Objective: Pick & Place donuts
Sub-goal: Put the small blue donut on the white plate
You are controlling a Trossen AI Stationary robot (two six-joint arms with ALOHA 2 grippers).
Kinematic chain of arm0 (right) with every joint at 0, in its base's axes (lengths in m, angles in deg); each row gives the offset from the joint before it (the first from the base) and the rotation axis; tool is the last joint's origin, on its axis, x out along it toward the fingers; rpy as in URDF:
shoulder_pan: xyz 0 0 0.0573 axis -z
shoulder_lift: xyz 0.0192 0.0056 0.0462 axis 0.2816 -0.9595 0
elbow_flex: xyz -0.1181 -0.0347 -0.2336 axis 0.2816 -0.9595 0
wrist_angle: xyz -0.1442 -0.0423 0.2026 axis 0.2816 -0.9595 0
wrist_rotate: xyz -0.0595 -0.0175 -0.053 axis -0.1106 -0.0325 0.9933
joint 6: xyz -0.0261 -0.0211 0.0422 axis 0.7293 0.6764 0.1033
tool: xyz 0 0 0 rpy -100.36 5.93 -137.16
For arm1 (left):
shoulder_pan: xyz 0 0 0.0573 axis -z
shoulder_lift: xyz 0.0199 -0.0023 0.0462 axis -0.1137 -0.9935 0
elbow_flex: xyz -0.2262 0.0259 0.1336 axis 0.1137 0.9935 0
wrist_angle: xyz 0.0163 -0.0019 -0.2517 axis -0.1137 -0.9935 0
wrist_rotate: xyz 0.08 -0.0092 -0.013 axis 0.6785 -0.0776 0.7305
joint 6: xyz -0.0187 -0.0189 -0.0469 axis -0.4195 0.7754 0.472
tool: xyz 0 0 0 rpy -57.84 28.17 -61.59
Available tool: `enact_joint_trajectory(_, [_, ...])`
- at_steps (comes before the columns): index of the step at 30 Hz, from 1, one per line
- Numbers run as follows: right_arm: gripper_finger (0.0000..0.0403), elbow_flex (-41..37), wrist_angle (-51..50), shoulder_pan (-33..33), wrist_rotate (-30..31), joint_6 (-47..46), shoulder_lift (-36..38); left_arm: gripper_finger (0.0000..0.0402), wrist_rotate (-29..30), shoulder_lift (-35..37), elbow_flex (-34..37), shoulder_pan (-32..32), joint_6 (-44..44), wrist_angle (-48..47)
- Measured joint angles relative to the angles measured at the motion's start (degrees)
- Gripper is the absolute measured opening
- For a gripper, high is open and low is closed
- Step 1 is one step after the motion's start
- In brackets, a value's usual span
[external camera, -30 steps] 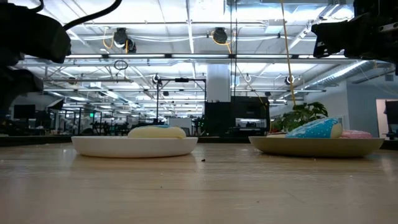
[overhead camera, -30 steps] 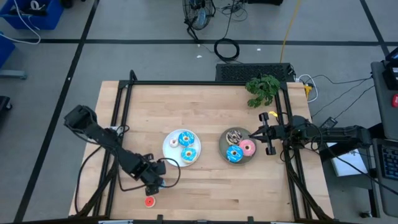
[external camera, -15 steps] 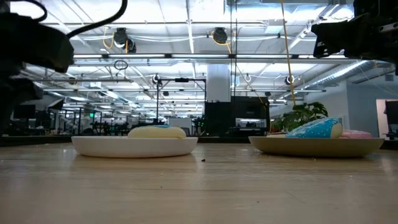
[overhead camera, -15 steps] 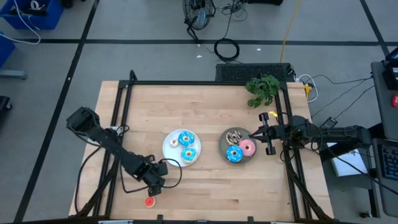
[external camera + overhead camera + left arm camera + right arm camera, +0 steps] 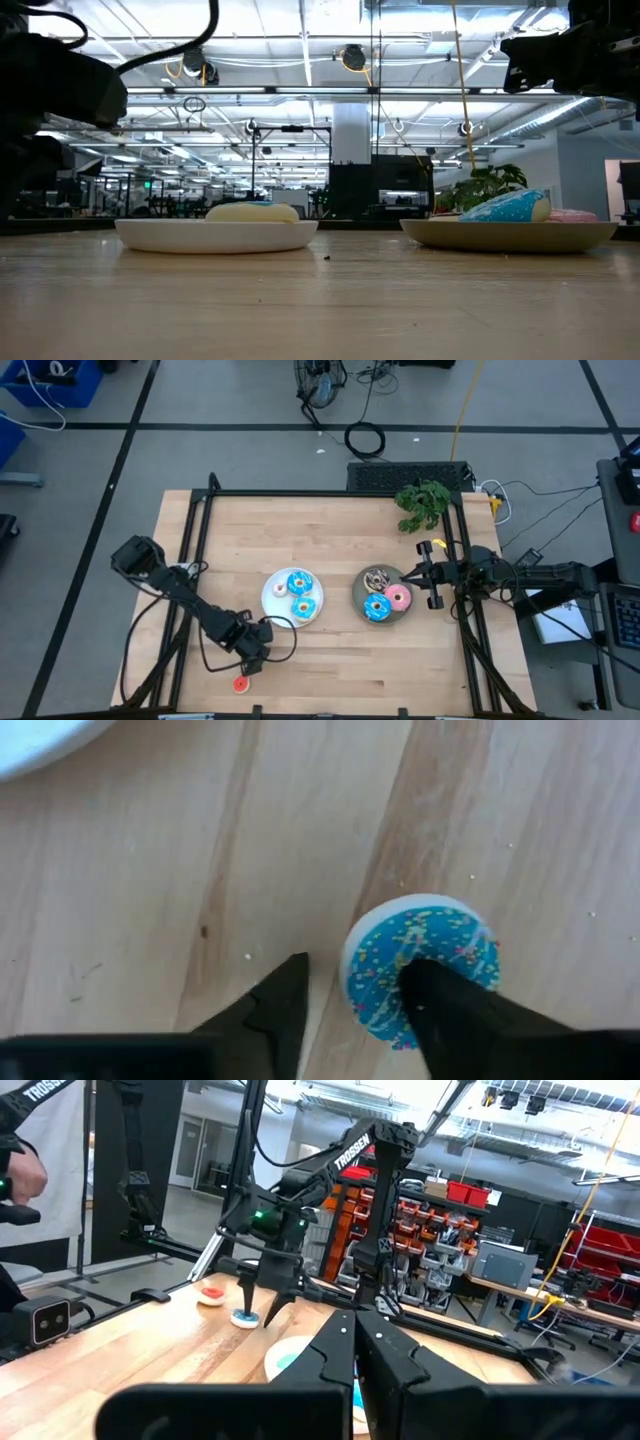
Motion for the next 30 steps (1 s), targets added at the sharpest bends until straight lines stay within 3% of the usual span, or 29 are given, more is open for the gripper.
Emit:
enact_joint_trajectory(5, [0.0000,0.0,0.0,0.0,0.0,0.0,0.0,0.0042,-5.4,2.3,0.2,-2.3,-3.0,0.4])
enact_joint_trajectory(7, [0.0000,0.0,0.0,0.0,0.0,-0.2,0.0,0.0016,-6.0,3.9,0.3,-3.5,-5.4,-0.1])
enact_joint_trajectory(13, [0.0000,0.0,0.0,0.0,0.0,-0.2,0.0,0.0015,-2.2,12.7,0.3,-6.1,-12.9,-4.5])
enact_joint_trajectory(21, [0.0000,0.0,0.0,0.0,0.0,0.2,0.0,0.0011,4.4,25.8,0.2,-13.6,-15.6,-19.9])
enact_joint_trajectory(30, [0.0000,0.0,0.0,0.0,0.0,0.2,0.0,0.0008,6.6,28.6,0.1,-22.2,-20.9,-19.5])
